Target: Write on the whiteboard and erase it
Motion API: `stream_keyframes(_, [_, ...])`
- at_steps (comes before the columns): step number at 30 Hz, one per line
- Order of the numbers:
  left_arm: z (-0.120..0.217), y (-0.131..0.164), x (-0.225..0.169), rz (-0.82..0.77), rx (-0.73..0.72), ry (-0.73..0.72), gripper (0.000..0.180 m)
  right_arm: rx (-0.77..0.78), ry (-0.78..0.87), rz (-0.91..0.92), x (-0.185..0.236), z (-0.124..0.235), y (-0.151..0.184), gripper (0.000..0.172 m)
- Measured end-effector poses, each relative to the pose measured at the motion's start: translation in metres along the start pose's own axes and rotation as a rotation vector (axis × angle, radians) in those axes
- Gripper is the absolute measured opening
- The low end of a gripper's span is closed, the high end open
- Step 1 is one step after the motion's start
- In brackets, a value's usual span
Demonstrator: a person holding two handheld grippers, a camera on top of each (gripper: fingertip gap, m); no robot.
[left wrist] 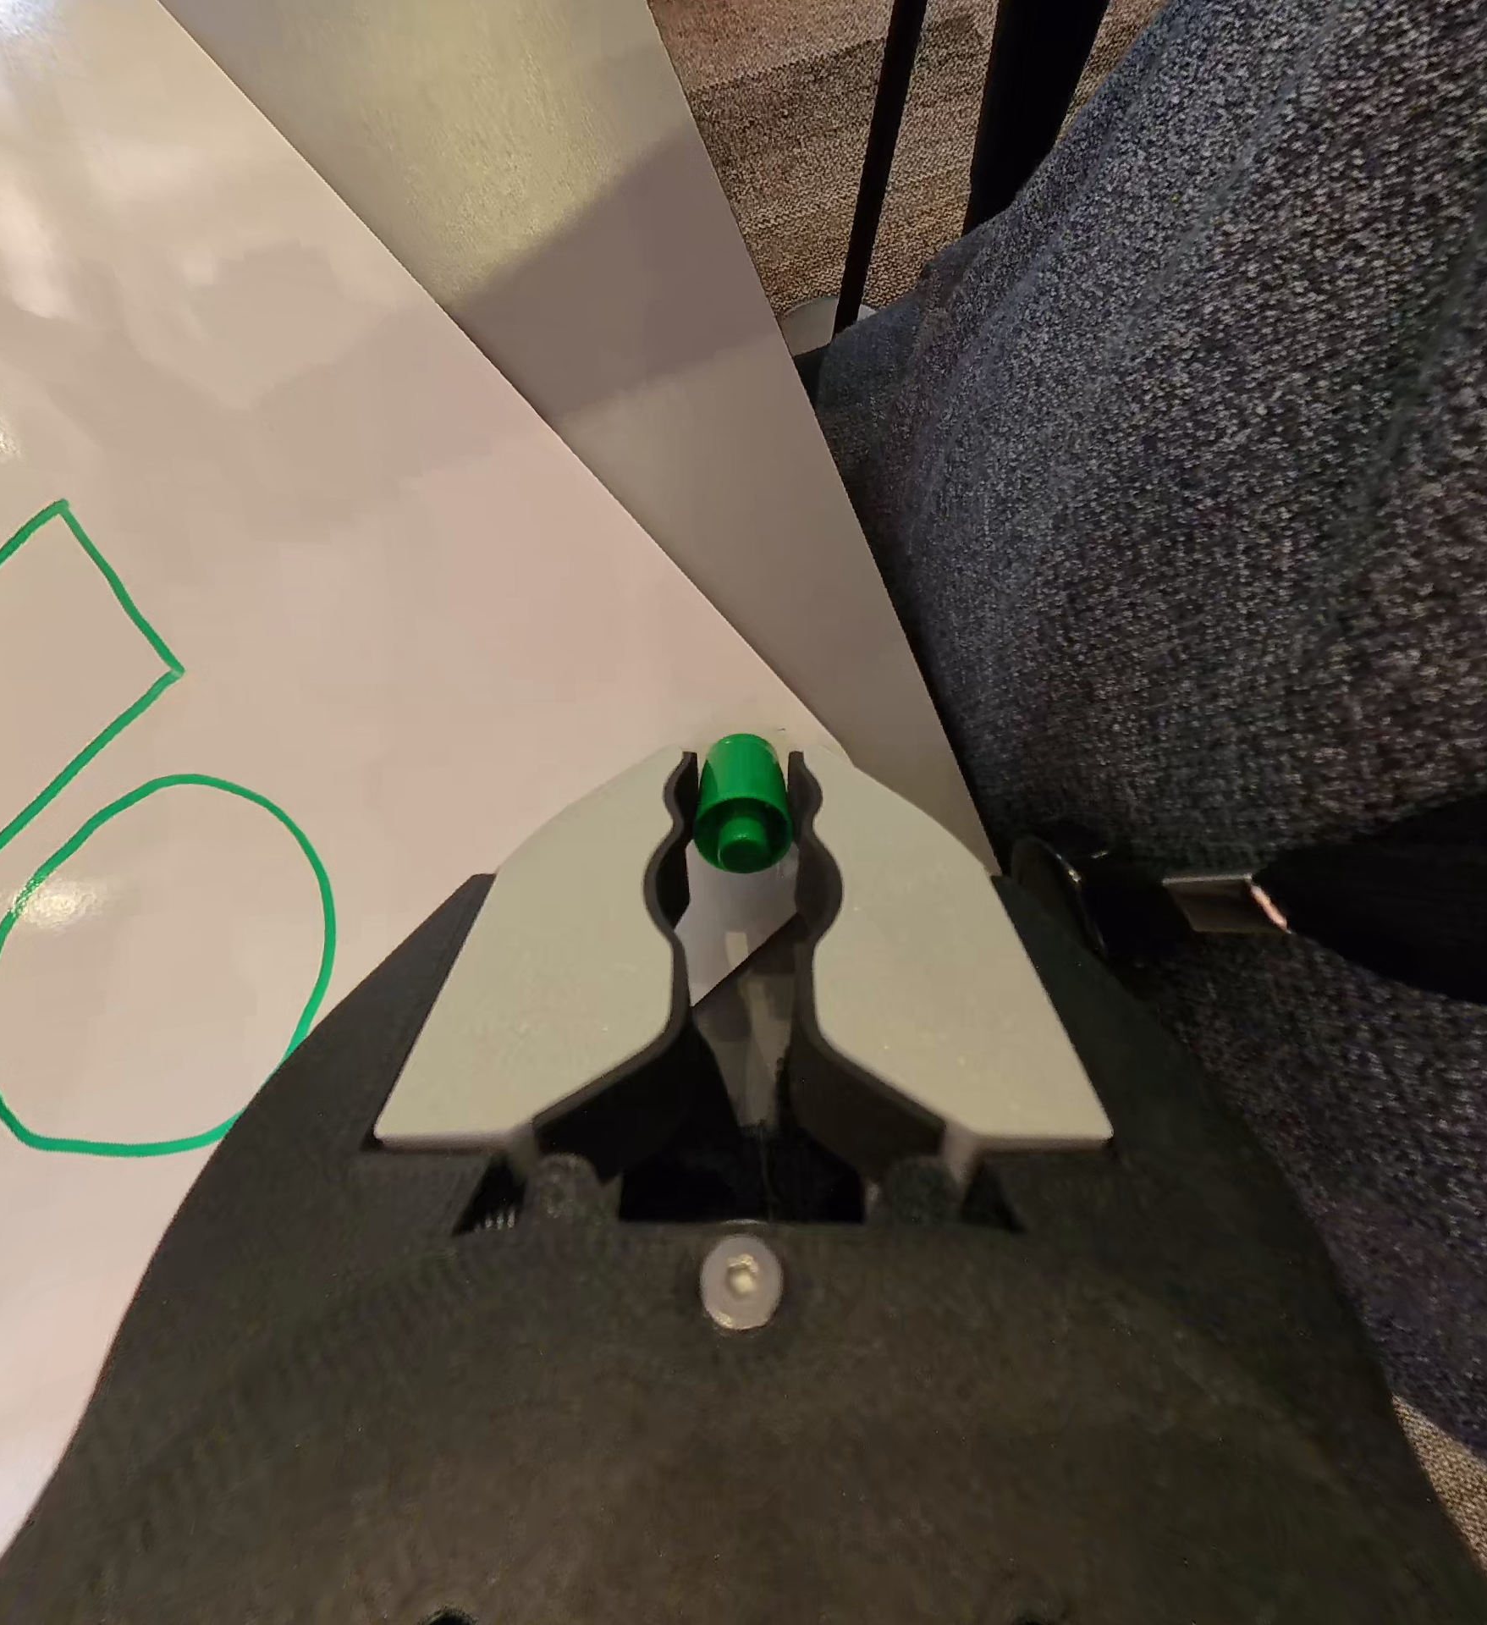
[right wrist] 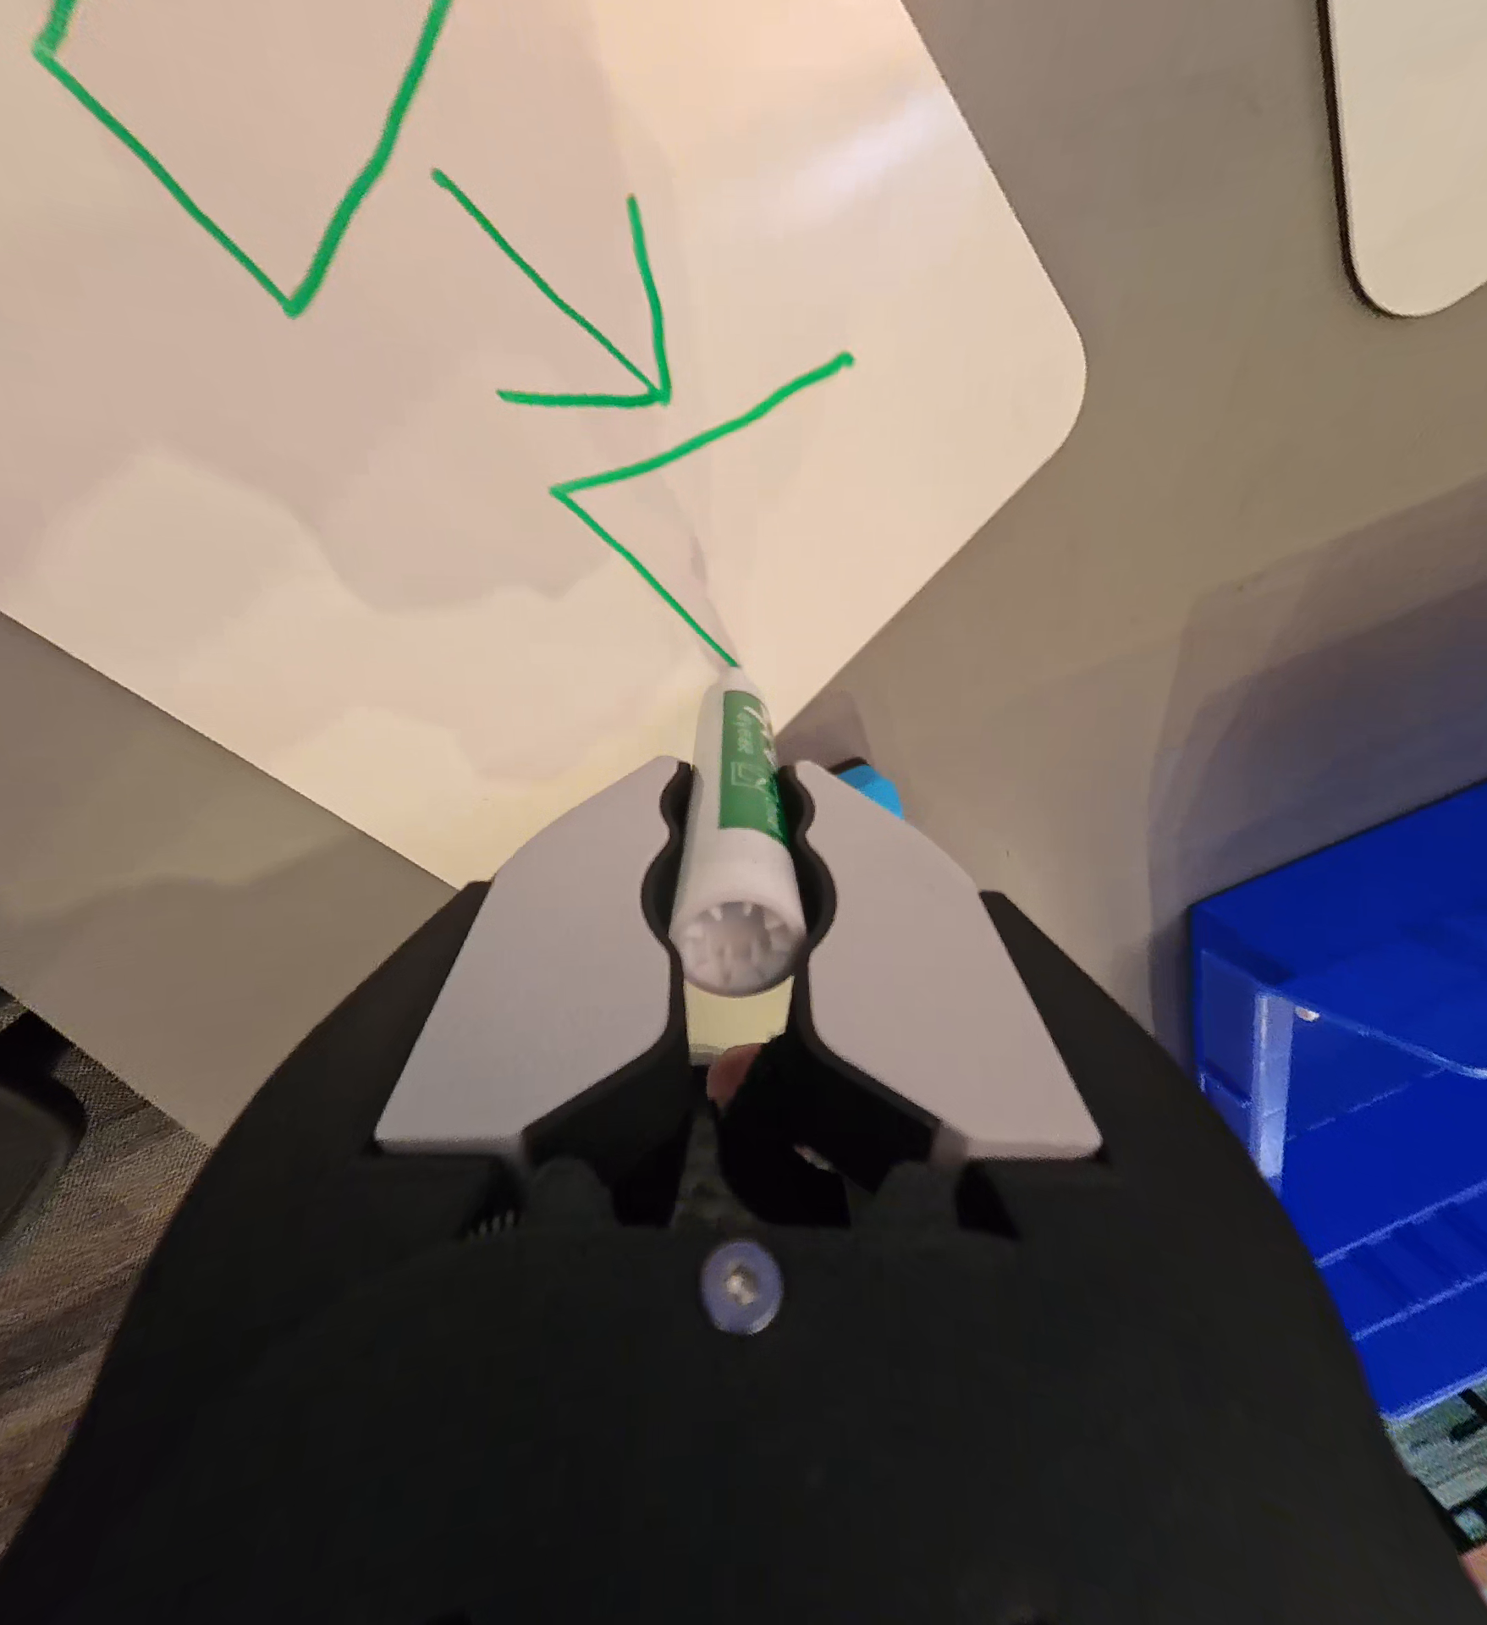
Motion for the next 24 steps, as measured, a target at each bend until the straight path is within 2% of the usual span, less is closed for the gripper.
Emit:
stream_keyframes(9, [0.000,0.000,0.001,0.000,-0.002,0.003,0.020,-0.022,-0.001,-0.005,-0.006,-0.005,-0.005,0.020])
stream_keyframes(24, [0.000,0.001,0.000,-0.001,-0.001,0.000,0.020,-0.093,-0.004,0.052,-0.021,-0.022,-0.057,0.021])
Point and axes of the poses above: each gripper's, where its closed fingertips meet, z back along the fingers, y out of its underside, x = y × z across the jaws, the point moved 10 cm from there along z, back along the fingers, and after that the axes turned 14 degrees about y, right-handed, at the moved point
